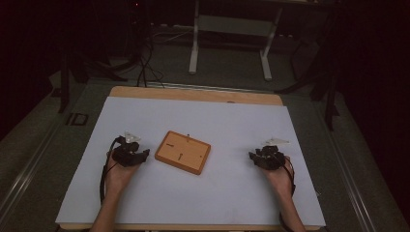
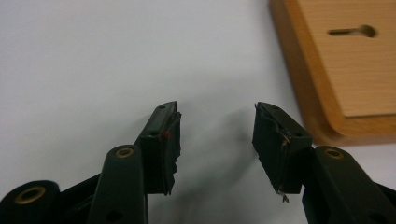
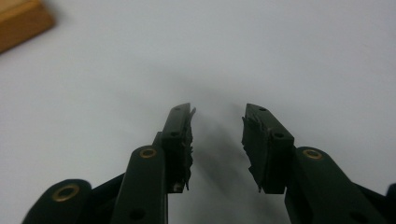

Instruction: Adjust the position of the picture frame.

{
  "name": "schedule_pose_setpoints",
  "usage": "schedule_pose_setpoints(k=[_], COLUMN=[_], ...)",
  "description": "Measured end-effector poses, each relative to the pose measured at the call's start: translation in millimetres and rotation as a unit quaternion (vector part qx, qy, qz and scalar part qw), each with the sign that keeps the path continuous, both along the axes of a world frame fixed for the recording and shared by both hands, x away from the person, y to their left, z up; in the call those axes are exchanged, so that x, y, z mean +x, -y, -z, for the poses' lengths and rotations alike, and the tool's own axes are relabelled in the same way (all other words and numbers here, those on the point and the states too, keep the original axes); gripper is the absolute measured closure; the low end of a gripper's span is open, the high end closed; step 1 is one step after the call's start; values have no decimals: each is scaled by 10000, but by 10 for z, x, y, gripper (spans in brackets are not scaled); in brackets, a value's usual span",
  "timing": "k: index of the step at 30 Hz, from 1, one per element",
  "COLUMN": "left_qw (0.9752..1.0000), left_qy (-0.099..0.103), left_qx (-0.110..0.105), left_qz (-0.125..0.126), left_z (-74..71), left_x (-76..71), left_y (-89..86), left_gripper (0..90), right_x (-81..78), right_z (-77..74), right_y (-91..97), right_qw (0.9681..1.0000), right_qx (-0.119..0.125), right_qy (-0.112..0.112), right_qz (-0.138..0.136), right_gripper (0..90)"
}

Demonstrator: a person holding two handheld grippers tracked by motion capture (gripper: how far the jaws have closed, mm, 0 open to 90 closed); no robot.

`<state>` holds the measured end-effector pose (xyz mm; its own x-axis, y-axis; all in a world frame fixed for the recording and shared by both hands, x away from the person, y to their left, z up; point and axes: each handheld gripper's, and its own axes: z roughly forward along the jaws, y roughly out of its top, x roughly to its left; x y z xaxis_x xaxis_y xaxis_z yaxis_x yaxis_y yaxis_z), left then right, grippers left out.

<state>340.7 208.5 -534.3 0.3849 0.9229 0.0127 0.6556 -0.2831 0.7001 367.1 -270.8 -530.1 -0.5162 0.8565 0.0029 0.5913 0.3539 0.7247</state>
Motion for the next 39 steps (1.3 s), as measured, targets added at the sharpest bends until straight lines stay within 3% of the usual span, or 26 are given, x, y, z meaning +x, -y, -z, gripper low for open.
schedule_pose_setpoints(k=[1,6,10,15,19,26,29,32,39], left_qw=[10000,9999,9998,9997,9996,9994,9990,9989,9990], left_qy=[12,20,49,64,139,196,238,180,160], left_qx=[-10,-10,158,154,116,147,199,213,29], left_qz=[45,170,145,164,194,256,314,368,425], left_z=[-12,-23,12,13,10,8,6,10,-1], left_x=[-6,-20,-14,-27,-43,-49,-55,-54,-57], left_y=[0,8,43,45,40,56,68,73,67], left_gripper=[505,504,470,474,474,474,480,500,510], right_x=[-26,-72,-108,-148,-145,-108,-82,-56,-6], right_z=[-12,-45,-91,-142,-183,-229,-256,-278,-304], right_y=[-64,-173,-243,-317,-372,-529,-620,-741,-984], right_qw=[9999,9991,9986,9975,9968,9952,9938,9925,9893], right_qx=[-30,-97,-67,20,144,61,250,279,227], right_qy=[-1,58,98,108,87,126,99,98,126], right_qz=[-162,-420,-522,-696,-782,-967,-1080,-1183,-1432], right_gripper=[613,604,594,583,580,571,574,575,576])
